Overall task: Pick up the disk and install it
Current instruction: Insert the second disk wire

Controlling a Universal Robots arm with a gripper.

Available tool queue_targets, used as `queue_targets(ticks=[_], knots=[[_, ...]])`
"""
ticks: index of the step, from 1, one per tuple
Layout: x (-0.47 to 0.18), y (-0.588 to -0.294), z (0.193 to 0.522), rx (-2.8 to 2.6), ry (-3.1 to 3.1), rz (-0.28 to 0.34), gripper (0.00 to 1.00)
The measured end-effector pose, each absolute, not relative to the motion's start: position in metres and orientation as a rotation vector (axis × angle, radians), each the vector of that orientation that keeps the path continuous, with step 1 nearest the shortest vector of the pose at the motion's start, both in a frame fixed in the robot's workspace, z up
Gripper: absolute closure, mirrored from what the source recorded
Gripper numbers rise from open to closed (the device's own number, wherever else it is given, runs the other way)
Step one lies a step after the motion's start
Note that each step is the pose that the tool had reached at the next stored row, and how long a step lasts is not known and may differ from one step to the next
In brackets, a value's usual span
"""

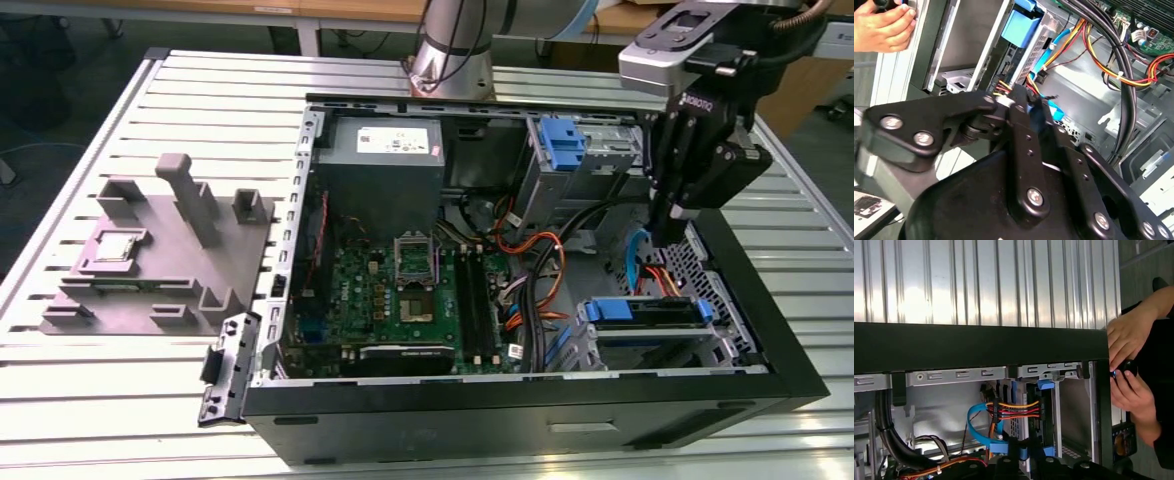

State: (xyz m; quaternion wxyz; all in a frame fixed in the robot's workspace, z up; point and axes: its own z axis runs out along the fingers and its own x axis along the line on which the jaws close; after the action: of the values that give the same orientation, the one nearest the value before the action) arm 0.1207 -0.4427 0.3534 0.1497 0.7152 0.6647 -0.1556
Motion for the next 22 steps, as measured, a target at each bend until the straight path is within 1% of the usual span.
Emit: queue_targets(ticks=[1,2,3,7,13,14,22], knots=[[0.121,-0.443,0.353,2.055,1.910,-0.447,0.74],[0.121,-0.443,0.353,2.055,1.910,-0.447,0.80],[0.121,-0.443,0.353,2.055,1.910,-0.447,0.84],[0.121,-0.443,0.353,2.058,1.913,-0.443,0.84],[0.121,-0.449,0.353,2.118,1.971,-0.356,0.84],[0.121,-0.450,0.352,2.122,1.975,-0.349,0.84],[0.117,-0.461,0.352,2.102,1.992,-0.336,0.84]])
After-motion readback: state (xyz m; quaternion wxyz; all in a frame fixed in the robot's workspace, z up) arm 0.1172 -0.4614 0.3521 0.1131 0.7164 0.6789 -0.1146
